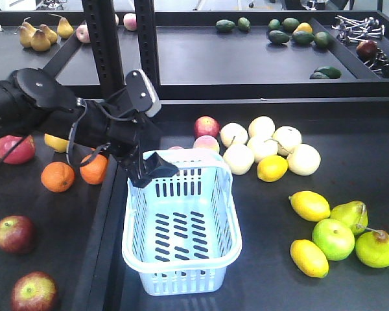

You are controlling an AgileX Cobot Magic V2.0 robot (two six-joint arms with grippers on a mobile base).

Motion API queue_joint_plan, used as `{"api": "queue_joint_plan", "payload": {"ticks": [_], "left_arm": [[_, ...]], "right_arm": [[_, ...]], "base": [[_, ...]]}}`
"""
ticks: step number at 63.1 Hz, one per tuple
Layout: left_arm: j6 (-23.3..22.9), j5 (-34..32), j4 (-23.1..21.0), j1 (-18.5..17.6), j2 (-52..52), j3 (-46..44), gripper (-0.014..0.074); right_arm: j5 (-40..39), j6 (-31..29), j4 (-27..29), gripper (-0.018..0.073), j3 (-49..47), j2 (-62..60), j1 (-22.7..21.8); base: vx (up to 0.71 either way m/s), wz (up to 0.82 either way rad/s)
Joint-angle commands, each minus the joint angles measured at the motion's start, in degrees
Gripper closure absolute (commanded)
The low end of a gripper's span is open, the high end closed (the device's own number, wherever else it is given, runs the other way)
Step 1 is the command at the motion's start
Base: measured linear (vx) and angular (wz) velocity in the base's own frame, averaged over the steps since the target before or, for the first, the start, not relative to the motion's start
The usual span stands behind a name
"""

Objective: Pick three apples into basket with both arms
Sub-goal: 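Reach the left gripper down to the light-blue basket handle, then close the left gripper on the handle and lift the basket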

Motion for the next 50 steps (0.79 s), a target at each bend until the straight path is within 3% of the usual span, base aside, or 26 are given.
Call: {"api": "queue_joint_plan", "payload": {"ticks": [1,17,29,38,50], "left_arm": [[0.07,-1.8,-2.1,-0.34,-1.22,-2.02,0.0011],[-0.5,-1.17,0.46,-0.8,2.38,-2.02,0.0011],[-5.43,-1.43,0.36,-0.8,3.01,-2.02,0.0077],[-9.27,-1.19,0.36,-0.8,3.01,-2.02,0.0256],[-12.77,1.25,0.25,-0.8,1.99,-2.02,0.059]], "right_arm": [[-4.4,-0.23,-0.7,0.0564,0.8,-0.74,-0.38],[-4.4,-0.23,-0.7,0.0564,0.8,-0.74,-0.38],[-4.4,-0.23,-0.7,0.0564,0.8,-0.74,-0.38],[-4.4,-0.23,-0.7,0.0564,0.8,-0.74,-0.38],[-4.4,-0.23,-0.7,0.0564,0.8,-0.74,-0.38]], "base": [[0.0,0.0],[0.0,0.0],[0.0,0.0],[0.0,0.0],[0.0,0.0]]}}
